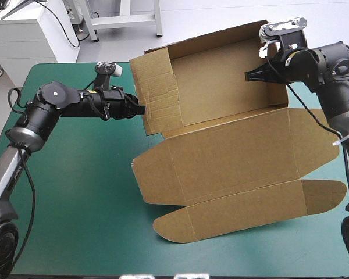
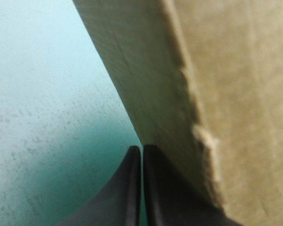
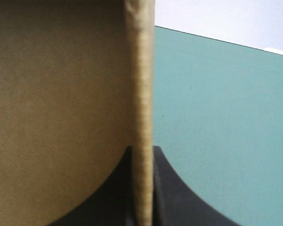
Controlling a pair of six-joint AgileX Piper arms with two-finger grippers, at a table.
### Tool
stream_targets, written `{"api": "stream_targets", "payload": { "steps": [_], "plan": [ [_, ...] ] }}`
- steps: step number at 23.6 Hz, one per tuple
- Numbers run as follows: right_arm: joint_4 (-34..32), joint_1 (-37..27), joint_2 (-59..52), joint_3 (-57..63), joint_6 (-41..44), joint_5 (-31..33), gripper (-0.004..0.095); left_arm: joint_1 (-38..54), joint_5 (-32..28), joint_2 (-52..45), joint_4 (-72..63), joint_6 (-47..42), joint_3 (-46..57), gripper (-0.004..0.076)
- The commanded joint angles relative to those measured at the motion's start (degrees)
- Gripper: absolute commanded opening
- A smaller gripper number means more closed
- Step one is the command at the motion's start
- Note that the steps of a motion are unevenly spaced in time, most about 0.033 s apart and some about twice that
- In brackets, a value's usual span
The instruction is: Fold the box
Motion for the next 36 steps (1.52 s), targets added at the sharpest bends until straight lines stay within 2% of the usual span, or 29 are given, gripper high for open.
{"api": "stream_targets", "payload": {
  "steps": [1, 2, 3, 6, 7, 15, 18, 31, 36],
  "plan": [
    [-0.87, -0.14, -2.34, -1.75, 0.4, -2.9, -0.0019, -0.13, -1.71, -2.5, -5.93, 2.84, -1.38, 0.0154],
    [-1.17, -0.14, -2.34, -1.75, 0.14, -3.06, -0.0019, -0.13, -1.7, -2.5, -5.93, 3.43, -1.65, 0.0204],
    [-2.37, -0.14, -2.34, -1.75, 0.15, -3.06, -0.0019, -0.13, -1.7, -2.5, -6.06, 4.17, -2.13, 0.0341],
    [-3.17, -0.14, -2.34, -1.75, 0.15, -2.95, -0.0019, -0.13, -1.61, -2.53, -6.35, 4.02, -2.93, 0.0508],
    [-3.17, -0.14, -2.34, -1.75, 0.15, -2.95, -0.0019, -0.13, -1.48, -2.63, -6.95, 3.54, -3.06, 0.0537],
    [-3.17, -0.14, -0.77, -1.75, 0.15, -1.7, -0.0019, -0.13, 5.32, -2.63, -19.57, 0.79, -3.17, 0.0547],
    [-3.17, -0.14, -0.28, -1.75, 0.15, -1.43, -0.0019, -0.13, 6.13, -2.63, -22.86, 0.79, -3.17, 0.0547],
    [-3.42, -0.14, -0.28, -1.75, 0.15, 0.01, -0.0018, -0.13, 2.94, -2.52, -20.87, 1.03, -3.17, 0.0547],
    [-3.42, 0.05, -0.53, -1.75, 0.42, -0.1, -0.0018, -0.13, 1.51, -2.52, -10.28, -7.54, -3.17, 0.0547]
  ]
}}
